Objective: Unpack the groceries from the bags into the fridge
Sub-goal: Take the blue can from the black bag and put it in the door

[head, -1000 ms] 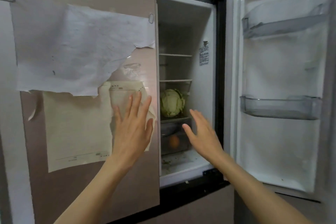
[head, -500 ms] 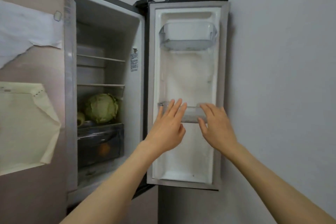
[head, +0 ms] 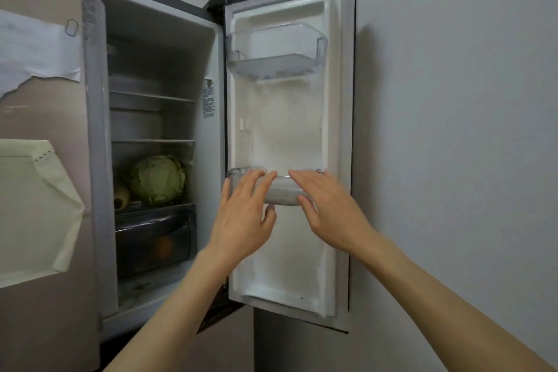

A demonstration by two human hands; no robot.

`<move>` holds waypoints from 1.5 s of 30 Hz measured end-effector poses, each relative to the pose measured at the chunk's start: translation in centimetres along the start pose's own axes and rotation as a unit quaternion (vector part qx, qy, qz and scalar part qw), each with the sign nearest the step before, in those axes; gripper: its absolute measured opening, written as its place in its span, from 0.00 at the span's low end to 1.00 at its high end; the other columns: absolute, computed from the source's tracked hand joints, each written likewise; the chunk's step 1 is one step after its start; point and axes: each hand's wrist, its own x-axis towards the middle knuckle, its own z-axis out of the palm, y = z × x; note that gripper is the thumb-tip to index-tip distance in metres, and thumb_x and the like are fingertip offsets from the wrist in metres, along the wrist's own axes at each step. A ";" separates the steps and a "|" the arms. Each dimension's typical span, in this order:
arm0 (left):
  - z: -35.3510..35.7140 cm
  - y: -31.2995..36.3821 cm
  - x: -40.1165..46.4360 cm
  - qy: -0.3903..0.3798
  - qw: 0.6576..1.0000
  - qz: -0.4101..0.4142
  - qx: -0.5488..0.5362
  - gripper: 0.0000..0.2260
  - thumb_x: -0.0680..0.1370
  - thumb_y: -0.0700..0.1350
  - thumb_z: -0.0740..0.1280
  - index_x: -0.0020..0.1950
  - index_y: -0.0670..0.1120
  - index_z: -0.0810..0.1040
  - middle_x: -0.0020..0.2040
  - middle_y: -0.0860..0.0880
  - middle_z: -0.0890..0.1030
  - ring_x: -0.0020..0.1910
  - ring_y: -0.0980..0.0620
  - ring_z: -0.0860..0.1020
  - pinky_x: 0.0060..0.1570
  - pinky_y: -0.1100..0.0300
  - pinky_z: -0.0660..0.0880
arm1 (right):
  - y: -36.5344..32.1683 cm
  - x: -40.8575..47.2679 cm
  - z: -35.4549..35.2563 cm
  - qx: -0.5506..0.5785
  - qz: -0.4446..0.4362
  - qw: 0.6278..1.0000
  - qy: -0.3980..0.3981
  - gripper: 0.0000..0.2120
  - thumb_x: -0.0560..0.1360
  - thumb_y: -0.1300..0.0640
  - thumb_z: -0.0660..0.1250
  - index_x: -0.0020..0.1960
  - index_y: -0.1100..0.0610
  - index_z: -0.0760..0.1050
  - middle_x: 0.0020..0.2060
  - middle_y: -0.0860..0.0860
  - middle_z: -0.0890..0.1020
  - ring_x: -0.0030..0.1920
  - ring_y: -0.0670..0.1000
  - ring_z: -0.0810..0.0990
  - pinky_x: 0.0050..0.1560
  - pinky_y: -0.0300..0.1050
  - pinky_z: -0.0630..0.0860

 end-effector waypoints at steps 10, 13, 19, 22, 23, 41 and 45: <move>-6.7 -6.4 -2.0 -0.040 0.987 -0.156 -0.019 0.41 0.68 0.74 0.52 0.71 0.48 0.61 0.71 0.47 0.66 0.71 0.48 0.63 0.72 0.44 0.50 | -1.4 0.1 -0.8 -0.062 0.037 0.993 0.091 0.25 0.77 0.50 0.52 0.71 0.59 0.64 0.73 0.57 0.62 0.74 0.56 0.56 0.71 0.61 0.50; -7.7 -8.3 -2.8 -0.058 0.982 -0.182 -0.002 0.38 0.72 0.68 0.56 0.75 0.47 0.56 0.76 0.46 0.58 0.75 0.50 0.52 0.73 0.46 0.49 | -2.9 0.1 0.1 -0.004 0.022 0.996 0.086 0.28 0.76 0.48 0.52 0.73 0.58 0.59 0.75 0.56 0.56 0.75 0.54 0.51 0.72 0.55 0.53; -9.5 -11.6 -5.8 0.001 0.982 -0.166 0.086 0.26 0.79 0.55 0.56 0.75 0.46 0.57 0.76 0.49 0.55 0.75 0.52 0.45 0.73 0.50 0.46 | -8.3 1.7 3.0 0.043 -0.033 0.993 0.109 0.27 0.75 0.53 0.61 0.72 0.58 0.61 0.75 0.55 0.56 0.75 0.55 0.51 0.70 0.51 0.55; -10.7 -13.2 -6.9 0.009 0.982 -0.153 0.113 0.25 0.80 0.50 0.56 0.75 0.46 0.55 0.77 0.48 0.51 0.75 0.52 0.42 0.73 0.52 0.43 | -10.5 3.0 4.6 0.049 -0.060 0.991 0.110 0.29 0.74 0.57 0.67 0.72 0.58 0.62 0.75 0.56 0.56 0.75 0.55 0.53 0.68 0.50 0.62; -11.2 -13.7 -7.3 0.010 0.980 -0.154 0.124 0.25 0.81 0.49 0.55 0.76 0.46 0.53 0.77 0.48 0.49 0.75 0.52 0.41 0.72 0.52 0.41 | -11.3 3.5 5.1 0.057 -0.069 0.990 0.112 0.31 0.73 0.58 0.69 0.72 0.58 0.61 0.75 0.56 0.55 0.75 0.54 0.53 0.67 0.48 0.62; -16.9 -25.3 -9.5 -0.003 0.921 -0.128 0.367 0.26 0.77 0.47 0.62 0.73 0.44 0.60 0.76 0.42 0.56 0.75 0.41 0.48 0.69 0.35 0.48 | -20.4 15.1 17.8 -0.027 -0.075 0.981 0.175 0.24 0.77 0.56 0.50 0.71 0.63 0.63 0.70 0.57 0.68 0.70 0.56 0.67 0.71 0.56 0.46; -15.8 -27.3 -9.9 0.026 0.909 -0.099 0.403 0.27 0.77 0.54 0.52 0.75 0.46 0.56 0.76 0.44 0.54 0.75 0.42 0.49 0.69 0.35 0.47 | -20.4 16.1 21.0 0.017 -0.075 0.975 0.211 0.25 0.78 0.57 0.49 0.74 0.61 0.53 0.73 0.54 0.60 0.75 0.51 0.52 0.72 0.56 0.46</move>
